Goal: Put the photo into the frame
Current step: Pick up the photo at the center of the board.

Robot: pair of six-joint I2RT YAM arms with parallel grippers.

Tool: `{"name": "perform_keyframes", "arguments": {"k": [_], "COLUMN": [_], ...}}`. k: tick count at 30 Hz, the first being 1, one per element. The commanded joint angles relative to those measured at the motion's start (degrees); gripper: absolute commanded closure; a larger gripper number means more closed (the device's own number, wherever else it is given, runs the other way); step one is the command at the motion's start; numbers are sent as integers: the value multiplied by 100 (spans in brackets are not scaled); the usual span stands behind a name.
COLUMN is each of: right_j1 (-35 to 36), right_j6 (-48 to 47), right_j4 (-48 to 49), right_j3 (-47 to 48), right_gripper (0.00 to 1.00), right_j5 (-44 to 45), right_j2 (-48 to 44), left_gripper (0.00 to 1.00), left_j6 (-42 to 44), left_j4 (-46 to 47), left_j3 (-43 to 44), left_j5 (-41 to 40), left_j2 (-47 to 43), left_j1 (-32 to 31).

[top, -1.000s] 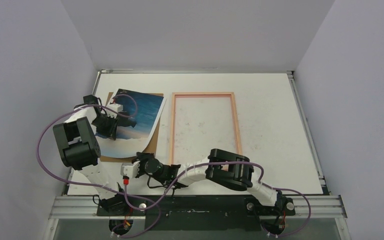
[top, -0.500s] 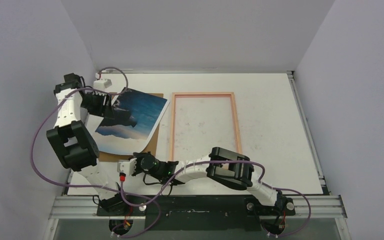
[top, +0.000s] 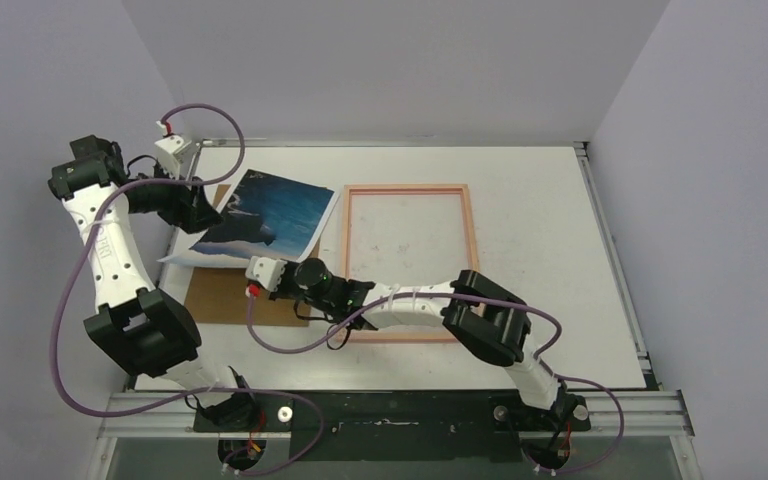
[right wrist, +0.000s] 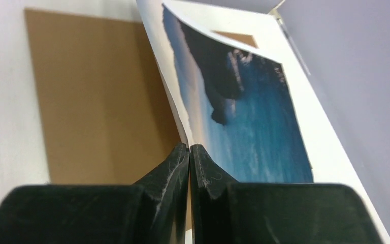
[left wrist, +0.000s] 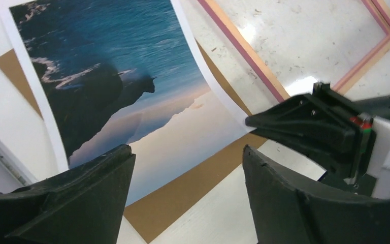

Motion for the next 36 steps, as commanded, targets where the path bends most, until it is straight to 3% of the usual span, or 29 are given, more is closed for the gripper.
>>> {"name": "perform_keyframes", "arguments": {"k": [1, 2, 5, 9, 29, 36], "right_j1": [-171, -181, -299, -356, -329, -318], "right_j6": [662, 673, 856, 859, 625, 809], "right_j4": [101, 35, -33, 33, 226, 592], "right_j3": [444, 535, 666, 591, -207, -649], "right_gripper": [95, 95, 95, 95, 95, 95], "right_j5": [-244, -239, -328, -479, -831, -800], "right_j2": [-674, -683, -795, -1056, -2315, -2569], "left_gripper": [14, 9, 7, 5, 0, 20], "left_j6": [1229, 1425, 2195, 2587, 4012, 4163], "left_j4": [-1020, -1048, -1042, -1043, -1044, -1042], "left_j3": [-13, -116, -597, -904, -914, -1007], "left_j5": [494, 421, 138, -163, -765, -1159], "left_j2": [-90, -215, -661, -978, -1686, -1809], "left_j1": [-22, -65, -90, -111, -891, -1213]}}
